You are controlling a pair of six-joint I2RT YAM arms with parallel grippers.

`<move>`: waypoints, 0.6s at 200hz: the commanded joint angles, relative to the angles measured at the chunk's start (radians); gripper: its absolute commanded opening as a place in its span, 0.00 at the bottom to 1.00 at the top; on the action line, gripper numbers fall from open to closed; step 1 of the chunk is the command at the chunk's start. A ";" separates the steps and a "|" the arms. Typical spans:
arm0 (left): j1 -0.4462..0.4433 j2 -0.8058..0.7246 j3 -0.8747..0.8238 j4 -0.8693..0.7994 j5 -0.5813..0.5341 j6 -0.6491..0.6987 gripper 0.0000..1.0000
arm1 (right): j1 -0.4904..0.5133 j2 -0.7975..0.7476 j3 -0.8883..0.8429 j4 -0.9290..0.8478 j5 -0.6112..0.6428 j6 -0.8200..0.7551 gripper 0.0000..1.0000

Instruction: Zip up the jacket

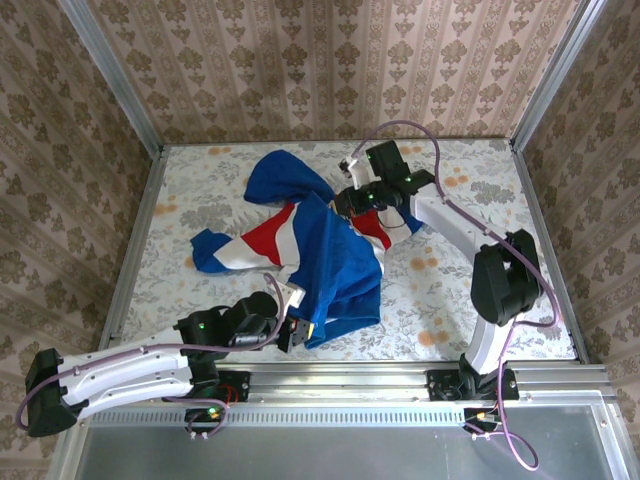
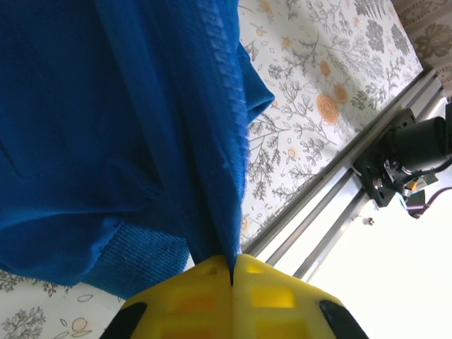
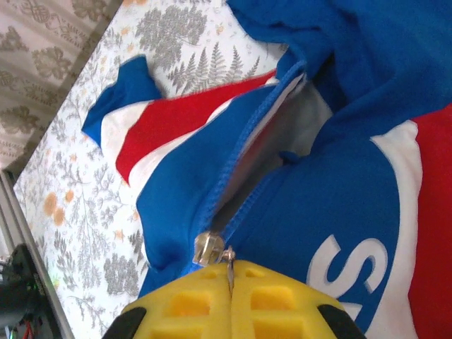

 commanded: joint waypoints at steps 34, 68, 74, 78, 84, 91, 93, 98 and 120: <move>-0.023 -0.031 -0.048 -0.081 0.131 -0.023 0.00 | -0.101 0.177 0.270 0.138 0.061 -0.006 0.00; -0.022 -0.036 -0.070 -0.063 0.138 -0.042 0.00 | -0.108 0.310 0.446 0.099 0.060 -0.019 0.00; -0.021 -0.036 -0.076 -0.056 0.139 -0.045 0.00 | -0.109 0.335 0.481 0.088 0.063 -0.021 0.00; -0.022 -0.036 -0.079 -0.051 0.139 -0.049 0.00 | -0.110 0.351 0.505 0.081 0.064 -0.023 0.00; -0.022 -0.037 -0.087 -0.041 0.141 -0.055 0.00 | -0.110 0.374 0.538 0.070 0.067 -0.025 0.00; -0.022 -0.039 -0.097 -0.028 0.142 -0.060 0.00 | -0.110 0.401 0.578 0.059 0.070 -0.026 0.00; -0.022 -0.039 -0.099 -0.024 0.143 -0.061 0.00 | -0.112 0.407 0.589 0.057 0.071 -0.026 0.00; -0.022 -0.039 -0.105 -0.019 0.144 -0.065 0.00 | -0.112 0.427 0.616 0.051 0.072 -0.025 0.00; -0.019 -0.043 -0.122 0.001 0.138 -0.079 0.00 | -0.113 0.504 0.727 0.031 0.078 -0.024 0.00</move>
